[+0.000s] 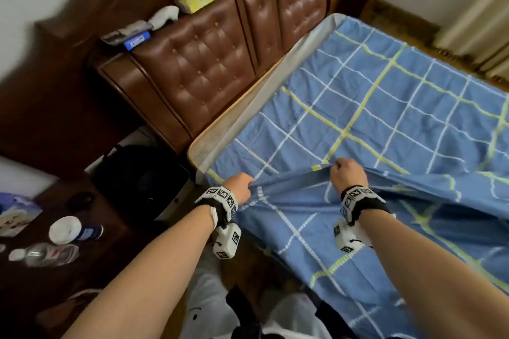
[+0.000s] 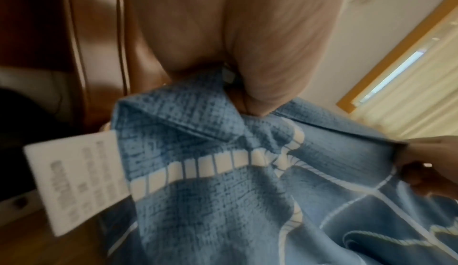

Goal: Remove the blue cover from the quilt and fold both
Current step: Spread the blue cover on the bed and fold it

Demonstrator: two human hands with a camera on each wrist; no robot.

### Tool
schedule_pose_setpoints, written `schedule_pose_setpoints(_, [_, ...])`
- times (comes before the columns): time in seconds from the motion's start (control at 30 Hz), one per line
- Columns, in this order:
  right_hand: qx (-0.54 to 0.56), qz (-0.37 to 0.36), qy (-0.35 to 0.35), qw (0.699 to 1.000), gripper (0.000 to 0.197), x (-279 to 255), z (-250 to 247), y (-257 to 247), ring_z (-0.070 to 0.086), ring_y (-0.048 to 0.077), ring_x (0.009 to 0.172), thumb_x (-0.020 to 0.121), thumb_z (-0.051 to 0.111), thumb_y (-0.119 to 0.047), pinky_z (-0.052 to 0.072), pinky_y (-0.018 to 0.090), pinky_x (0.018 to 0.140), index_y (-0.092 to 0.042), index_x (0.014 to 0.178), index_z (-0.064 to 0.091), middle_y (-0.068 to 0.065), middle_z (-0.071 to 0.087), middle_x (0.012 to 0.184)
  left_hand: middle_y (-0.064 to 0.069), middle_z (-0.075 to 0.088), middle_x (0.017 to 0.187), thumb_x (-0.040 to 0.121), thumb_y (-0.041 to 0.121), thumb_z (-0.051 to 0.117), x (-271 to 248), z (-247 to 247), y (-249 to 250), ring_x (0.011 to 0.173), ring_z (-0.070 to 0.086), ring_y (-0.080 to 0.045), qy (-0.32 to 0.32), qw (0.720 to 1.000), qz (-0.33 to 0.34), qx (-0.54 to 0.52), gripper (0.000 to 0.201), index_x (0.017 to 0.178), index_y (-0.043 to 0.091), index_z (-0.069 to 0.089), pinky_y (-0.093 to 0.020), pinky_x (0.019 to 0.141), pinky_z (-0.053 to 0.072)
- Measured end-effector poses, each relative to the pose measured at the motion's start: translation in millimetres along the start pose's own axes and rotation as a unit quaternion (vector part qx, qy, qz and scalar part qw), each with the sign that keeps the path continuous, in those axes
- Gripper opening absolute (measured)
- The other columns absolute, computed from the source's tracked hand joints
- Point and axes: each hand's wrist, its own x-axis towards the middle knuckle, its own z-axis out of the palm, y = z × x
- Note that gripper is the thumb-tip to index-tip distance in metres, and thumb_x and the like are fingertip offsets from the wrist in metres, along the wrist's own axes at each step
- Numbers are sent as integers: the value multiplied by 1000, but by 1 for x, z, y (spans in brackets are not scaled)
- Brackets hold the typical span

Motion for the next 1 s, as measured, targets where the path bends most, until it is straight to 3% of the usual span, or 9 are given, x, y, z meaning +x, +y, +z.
schedule_pose_setpoints(0.1, [-16,1,-8,1000,17,13,38,-38,59,41,89,88,48,-16,45,40,75,-11,73,56,21,63,100,-21,65,113,90,0,48,18,24,-46,109,60,-36,-58,998,-22,-30,24,107,4,65,-37,90,46])
schedule_pose_setpoints(0.27, [-51,-95,-87,990,20,31,132,-135,60,40,91,86,52,-16,49,40,76,-6,88,69,19,63,101,-21,65,117,94,5,49,21,46,-154,112,60,-35,-145,980,-107,-87,25,111,1,66,-37,93,46])
schedule_pose_setpoints(0.33, [-49,-133,-120,983,20,36,171,-181,60,38,93,86,52,-15,49,38,76,-8,90,70,17,64,100,-19,65,119,93,8,50,20,43,-202,112,60,-35,-133,971,-164,-113,26,113,6,66,-37,93,47])
schedule_pose_setpoints(0.4, [-46,-133,-129,982,22,44,205,-214,59,37,99,86,51,-13,50,39,80,-10,95,71,16,65,104,-14,64,122,92,11,49,27,37,-246,113,59,-34,-80,964,-216,-130,29,119,14,62,-36,93,46])
schedule_pose_setpoints(0.53, [-80,-83,-121,986,27,66,260,-215,49,42,116,89,51,-11,46,46,95,-7,111,67,20,61,119,-9,57,129,93,19,55,62,43,-292,116,57,-33,-24,952,-239,-188,44,135,20,43,-37,91,47])
schedule_pose_setpoints(0.63, [-85,-93,-141,982,27,86,299,-204,52,40,115,89,54,-10,46,43,95,-9,112,68,20,63,119,-9,42,144,89,18,64,95,66,-304,127,50,-32,-12,941,-253,-224,67,147,21,31,-42,103,44])
schedule_pose_setpoints(0.77, [-113,-129,-178,969,25,114,354,-207,62,36,104,90,54,-15,53,41,83,-18,106,73,14,70,110,-7,44,144,90,17,65,136,102,-323,127,51,-29,5,936,-262,-236,60,145,19,39,-38,102,43])
schedule_pose_setpoints(0.9, [-124,-142,-181,965,28,136,395,-212,63,35,105,92,51,-19,52,40,84,-23,110,72,11,69,115,-5,47,139,91,19,64,176,133,-339,122,54,-25,-9,935,-233,-267,53,140,20,45,-37,102,46])
schedule_pose_setpoints(1.0, [-134,-161,-170,963,26,146,411,-217,64,34,101,92,53,-31,53,39,80,-27,107,73,7,70,113,-5,46,139,89,27,68,204,141,-335,122,53,-25,-5,929,-221,-297,58,140,22,44,-40,101,47])
